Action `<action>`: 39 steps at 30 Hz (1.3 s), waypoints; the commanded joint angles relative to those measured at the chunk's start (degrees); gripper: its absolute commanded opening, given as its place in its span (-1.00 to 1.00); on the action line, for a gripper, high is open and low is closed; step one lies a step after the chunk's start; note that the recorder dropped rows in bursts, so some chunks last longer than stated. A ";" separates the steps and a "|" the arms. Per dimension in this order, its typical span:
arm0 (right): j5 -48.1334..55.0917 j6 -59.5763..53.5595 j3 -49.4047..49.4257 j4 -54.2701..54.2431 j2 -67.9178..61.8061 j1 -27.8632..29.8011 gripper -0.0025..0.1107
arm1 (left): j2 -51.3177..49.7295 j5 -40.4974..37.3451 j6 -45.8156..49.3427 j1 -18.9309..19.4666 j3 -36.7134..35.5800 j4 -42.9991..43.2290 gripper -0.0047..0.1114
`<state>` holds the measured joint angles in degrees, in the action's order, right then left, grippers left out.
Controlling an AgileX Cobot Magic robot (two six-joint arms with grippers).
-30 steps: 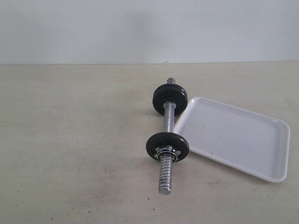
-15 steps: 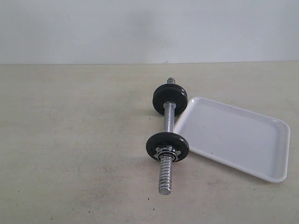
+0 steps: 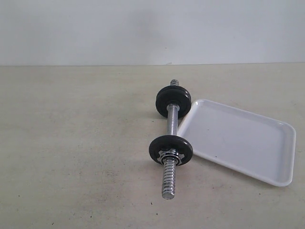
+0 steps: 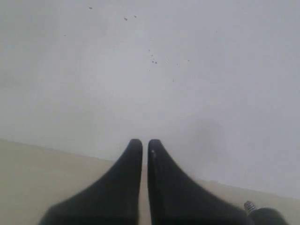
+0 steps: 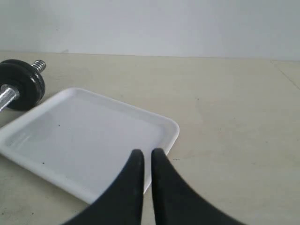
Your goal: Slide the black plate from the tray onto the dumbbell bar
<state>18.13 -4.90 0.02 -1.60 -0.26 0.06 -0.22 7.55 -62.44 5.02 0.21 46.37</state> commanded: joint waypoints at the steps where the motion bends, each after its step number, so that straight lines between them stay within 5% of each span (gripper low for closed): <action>1: -0.76 -0.11 -0.02 0.54 0.26 0.38 -0.89 | 0.22 0.00 -0.01 0.10 -0.21 -9.70 -0.85; 10: -0.76 -0.11 -0.02 0.54 0.26 0.38 -0.89 | 0.22 0.00 -0.01 0.10 -0.21 -36.58 -0.85; 20: -0.76 -0.11 -0.02 0.54 0.26 0.38 -0.89 | 0.22 -6.73 20.41 0.10 -0.21 -53.55 -0.85; 26: -0.76 -0.11 -0.02 0.54 0.26 0.38 -0.89 | 0.22 -18.15 44.16 0.10 -0.21 -54.39 -0.85; 32: -0.76 -0.11 -0.02 0.54 0.26 0.38 -0.89 | 0.22 -20.62 65.62 0.10 -0.21 -54.39 -0.85; 39: -0.76 -0.11 -0.02 0.54 0.26 0.38 -0.89 | 0.22 -22.04 72.36 0.10 -0.21 -54.39 -0.85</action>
<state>18.13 -4.90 0.02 -1.60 -0.26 0.06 -0.22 -13.51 7.90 5.02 0.21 -7.57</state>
